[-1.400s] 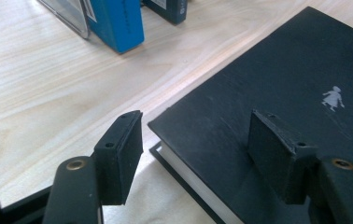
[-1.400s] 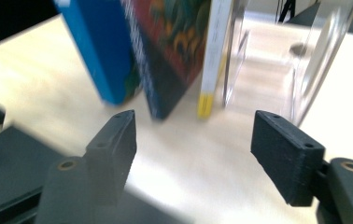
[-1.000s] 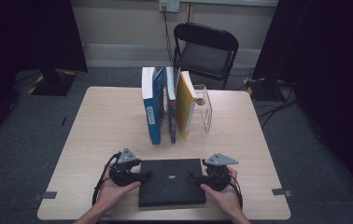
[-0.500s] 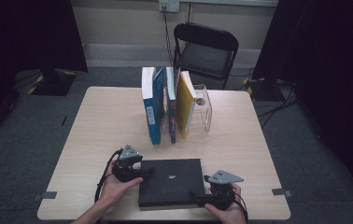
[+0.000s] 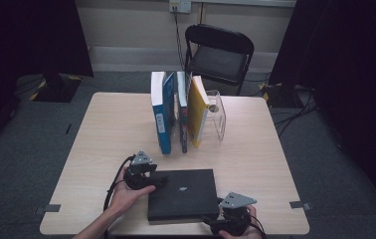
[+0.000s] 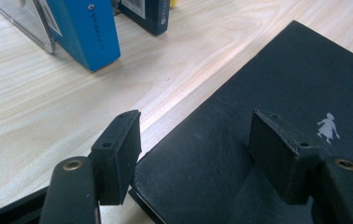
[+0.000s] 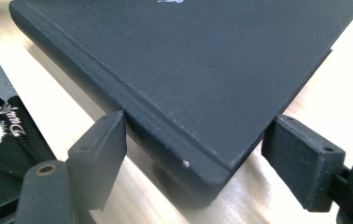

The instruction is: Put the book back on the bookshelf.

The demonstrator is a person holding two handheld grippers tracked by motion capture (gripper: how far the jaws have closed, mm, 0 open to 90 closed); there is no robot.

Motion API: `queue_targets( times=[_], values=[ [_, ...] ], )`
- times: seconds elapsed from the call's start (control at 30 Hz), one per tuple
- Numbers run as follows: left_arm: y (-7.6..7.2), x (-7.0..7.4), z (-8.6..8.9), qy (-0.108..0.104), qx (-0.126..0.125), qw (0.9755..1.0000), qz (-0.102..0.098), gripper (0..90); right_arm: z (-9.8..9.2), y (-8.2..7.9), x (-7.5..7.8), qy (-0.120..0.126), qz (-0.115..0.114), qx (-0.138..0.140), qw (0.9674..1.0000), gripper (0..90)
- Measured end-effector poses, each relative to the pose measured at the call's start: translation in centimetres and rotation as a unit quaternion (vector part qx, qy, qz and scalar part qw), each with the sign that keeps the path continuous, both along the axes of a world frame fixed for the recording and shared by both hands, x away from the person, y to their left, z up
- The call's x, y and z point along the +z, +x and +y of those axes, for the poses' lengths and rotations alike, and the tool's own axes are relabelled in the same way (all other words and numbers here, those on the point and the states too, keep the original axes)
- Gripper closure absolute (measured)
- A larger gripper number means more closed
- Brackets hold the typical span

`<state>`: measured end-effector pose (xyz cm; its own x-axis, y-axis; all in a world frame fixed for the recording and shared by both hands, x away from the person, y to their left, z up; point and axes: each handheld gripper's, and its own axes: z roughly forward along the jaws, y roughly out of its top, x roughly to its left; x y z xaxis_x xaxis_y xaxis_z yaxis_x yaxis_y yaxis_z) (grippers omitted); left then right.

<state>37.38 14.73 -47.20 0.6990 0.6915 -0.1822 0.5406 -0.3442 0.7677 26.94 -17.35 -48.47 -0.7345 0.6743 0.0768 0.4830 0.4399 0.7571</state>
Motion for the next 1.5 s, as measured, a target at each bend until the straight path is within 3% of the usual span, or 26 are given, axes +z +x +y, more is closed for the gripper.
queue_targets(
  times=[0.2,0.23,0.33,0.4,0.53,0.77,0.97,1.07,1.17,1.3,1.37,1.43,1.5],
  values=[
    [-0.5,0.4,0.1,0.021,-0.002,0.9997,-0.013,34.9,0.1,0.1,0.1,-0.006,-0.009,0.005,0.9999,22.9],
    [-0.5,0.4,0.2,0.023,-0.001,0.9997,-0.006,35.1,0.0,0.2,0.1,-0.005,-0.008,0.006,0.9999,24.3],
    [-0.9,0.5,1.0,0.014,-0.016,0.9997,0.008,39.3,-0.9,0.9,0.2,-0.014,-0.027,-0.031,0.9991,34.4],
    [-1.4,0.4,1.2,0.009,-0.016,0.9998,0.005,41.8,-1.5,2.0,0.3,-0.009,-0.020,-0.068,0.9974,37.1],
    [-1.8,0.6,1.2,0.015,-0.017,0.9997,0.008,41.8,-1.8,2.8,0.2,-0.005,-0.019,-0.058,0.9981,36.2],
    [-3.0,0.7,1.2,0.019,-0.032,0.9991,0.018,41.2,-2.2,4.3,0.3,-0.012,-0.024,-0.085,0.9960,37.0],
    [-4.0,0.8,1.5,0.019,-0.053,0.9982,0.023,42.7,-2.3,4.6,0.3,-0.011,-0.025,-0.100,0.9947,39.4],
    [-3.5,0.9,1.6,-0.002,-0.043,0.9987,0.026,45.2,-2.2,4.5,0.3,-0.008,-0.025,-0.100,0.9946,38.8],
    [-2.3,1.1,1.2,0.001,-0.027,0.9995,0.017,45.0,-2.0,4.2,0.3,-0.006,-0.024,-0.098,0.9949,39.2],
    [-0.8,0.4,0.5,-0.011,-0.031,0.9988,0.037,47.8,-1.8,3.8,0.0,-0.009,-0.018,-0.101,0.9947,39.5],
    [-0.8,0.2,0.2,-0.028,-0.047,0.9971,0.053,51.9,-1.8,3.8,-0.1,-0.009,-0.016,-0.100,0.9949,39.4],
    [-1.2,0.4,-0.1,-0.016,-0.049,0.9978,0.041,49.9,-1.8,3.8,-0.1,-0.007,-0.013,-0.100,0.9949,39.3],
    [-1.3,0.4,-0.2,-0.013,-0.045,0.9980,0.042,49.6,-1.8,3.8,-0.1,-0.007,-0.014,-0.099,0.9950,39.4]
  ],
)
